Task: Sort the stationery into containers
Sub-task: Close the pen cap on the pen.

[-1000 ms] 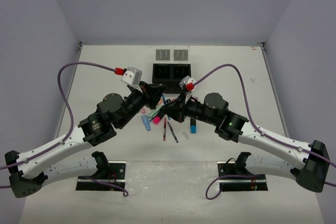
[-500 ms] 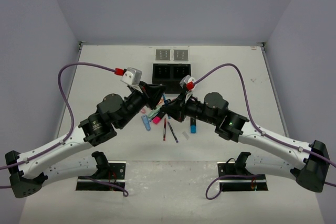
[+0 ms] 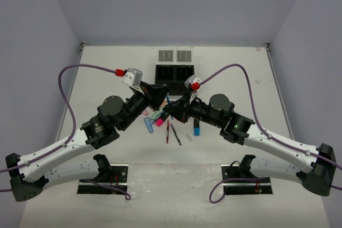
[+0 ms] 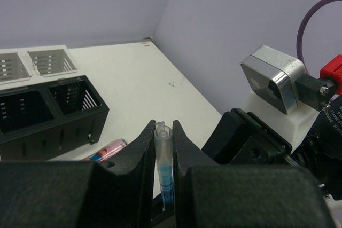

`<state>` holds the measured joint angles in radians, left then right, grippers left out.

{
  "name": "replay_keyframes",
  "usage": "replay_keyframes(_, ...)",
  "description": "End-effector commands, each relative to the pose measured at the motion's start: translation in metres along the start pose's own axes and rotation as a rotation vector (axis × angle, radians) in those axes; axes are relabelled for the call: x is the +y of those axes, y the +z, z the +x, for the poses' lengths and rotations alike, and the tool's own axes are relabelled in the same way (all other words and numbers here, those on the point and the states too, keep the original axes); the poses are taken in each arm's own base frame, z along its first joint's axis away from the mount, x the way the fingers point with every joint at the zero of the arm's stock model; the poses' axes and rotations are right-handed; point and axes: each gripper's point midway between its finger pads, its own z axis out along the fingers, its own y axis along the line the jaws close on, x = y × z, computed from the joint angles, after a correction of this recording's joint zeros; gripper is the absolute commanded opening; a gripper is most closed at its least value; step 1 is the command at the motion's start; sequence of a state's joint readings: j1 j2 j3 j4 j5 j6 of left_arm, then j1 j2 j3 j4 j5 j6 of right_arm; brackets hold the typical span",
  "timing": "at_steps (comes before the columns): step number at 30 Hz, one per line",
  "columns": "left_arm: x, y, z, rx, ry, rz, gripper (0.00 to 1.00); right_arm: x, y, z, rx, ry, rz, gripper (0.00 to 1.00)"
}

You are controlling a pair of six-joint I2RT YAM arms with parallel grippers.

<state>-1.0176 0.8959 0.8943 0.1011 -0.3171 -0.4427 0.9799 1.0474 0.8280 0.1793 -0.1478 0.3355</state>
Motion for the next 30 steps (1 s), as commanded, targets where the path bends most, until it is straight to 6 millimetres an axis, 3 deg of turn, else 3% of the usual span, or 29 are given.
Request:
replay_keyframes(1,0.007,0.001,0.028,0.083,0.011,-0.012,0.0,0.019,-0.015,-0.085,-0.285,-0.061,-0.029,0.0)
replay_keyframes(7,0.005,0.002,0.057,0.19,0.018,0.01,0.0,0.036,-0.027,-0.127,-0.407,-0.207,-0.077,0.0)
replay_keyframes(12,0.014,-0.004,0.08,0.297,0.043,-0.028,0.0,0.039,-0.025,-0.136,-0.388,-0.316,-0.073,0.0)
replay_keyframes(18,0.023,-0.011,0.089,0.282,0.025,-0.041,0.0,0.029,-0.029,-0.153,-0.44,-0.203,0.004,0.0)
replay_keyframes(24,0.025,-0.01,0.089,0.22,-0.01,-0.036,0.0,0.032,-0.033,-0.172,-0.502,-0.064,0.01,0.0)
replay_keyframes(30,0.02,-0.004,0.097,0.222,-0.02,0.0,0.0,0.042,-0.029,-0.2,-0.545,-0.072,-0.013,0.0)
